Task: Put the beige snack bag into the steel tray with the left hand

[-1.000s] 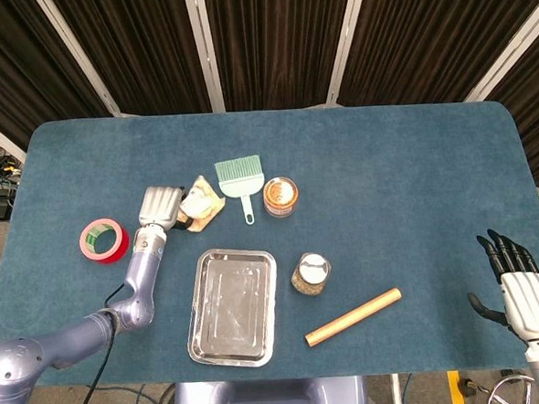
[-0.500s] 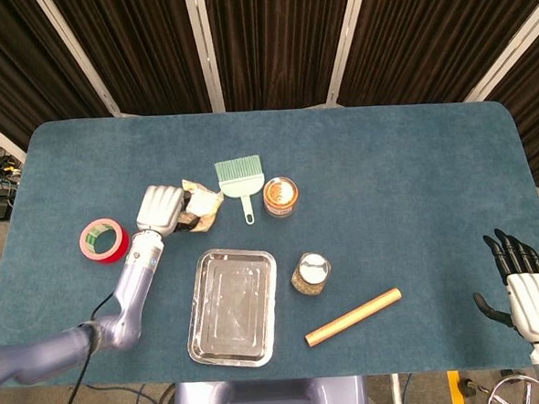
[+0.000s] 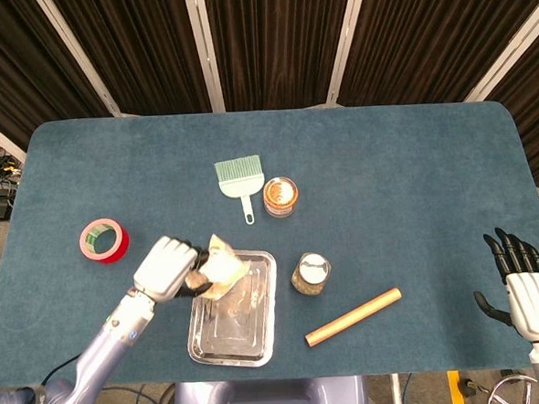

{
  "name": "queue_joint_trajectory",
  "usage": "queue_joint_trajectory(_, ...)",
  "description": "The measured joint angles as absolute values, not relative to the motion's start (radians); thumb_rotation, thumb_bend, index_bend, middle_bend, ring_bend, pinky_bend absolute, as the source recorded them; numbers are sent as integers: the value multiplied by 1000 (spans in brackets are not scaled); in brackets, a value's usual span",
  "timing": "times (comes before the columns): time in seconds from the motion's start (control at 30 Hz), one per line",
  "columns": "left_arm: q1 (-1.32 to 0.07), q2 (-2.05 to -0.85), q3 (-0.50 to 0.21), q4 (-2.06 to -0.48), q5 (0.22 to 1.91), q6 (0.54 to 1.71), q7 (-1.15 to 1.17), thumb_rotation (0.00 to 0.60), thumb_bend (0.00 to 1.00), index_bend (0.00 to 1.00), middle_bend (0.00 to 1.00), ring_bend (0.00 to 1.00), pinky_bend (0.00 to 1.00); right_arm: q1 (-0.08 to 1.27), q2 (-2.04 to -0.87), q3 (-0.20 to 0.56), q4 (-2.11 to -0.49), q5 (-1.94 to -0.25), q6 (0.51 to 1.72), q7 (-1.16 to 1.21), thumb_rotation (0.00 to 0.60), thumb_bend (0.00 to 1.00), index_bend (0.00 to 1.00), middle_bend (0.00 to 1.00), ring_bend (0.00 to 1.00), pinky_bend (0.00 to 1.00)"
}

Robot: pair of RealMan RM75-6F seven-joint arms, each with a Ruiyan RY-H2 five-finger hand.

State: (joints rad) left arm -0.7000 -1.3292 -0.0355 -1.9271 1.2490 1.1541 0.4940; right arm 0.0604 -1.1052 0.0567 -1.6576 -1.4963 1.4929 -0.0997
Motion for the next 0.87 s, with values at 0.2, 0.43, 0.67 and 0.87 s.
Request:
queue_joint_trajectory(0.2,-674,-1305,25,-1944,1286,1133,525,600,137,1,0,4,133,60,-1109,57,-1650,-1504,1499,-104,600,302,0,0,0,97)
queue_joint_trajectory(0.43,-636,-1269,32,-1959,1284,1151,505,600,129,0,0,0,92,60,-1111,53,-1648,-1516,1501,-112,600,302,0,0,0,97)
queue_joint_trajectory(0.67,-535,-1192,61,-1978,1338,1282,448,600,113,0,0,0,16,61,-1109,52,-1650,-1509,1490,-113,600,302,0,0,0,97)
queue_joint_trajectory(0.87,-352,-1125,132,-1910,1453,1502,327,600,94,0,0,0,0,66,-1113,50,-1653,-1509,1479,-125,600,302,0,0,0,98)
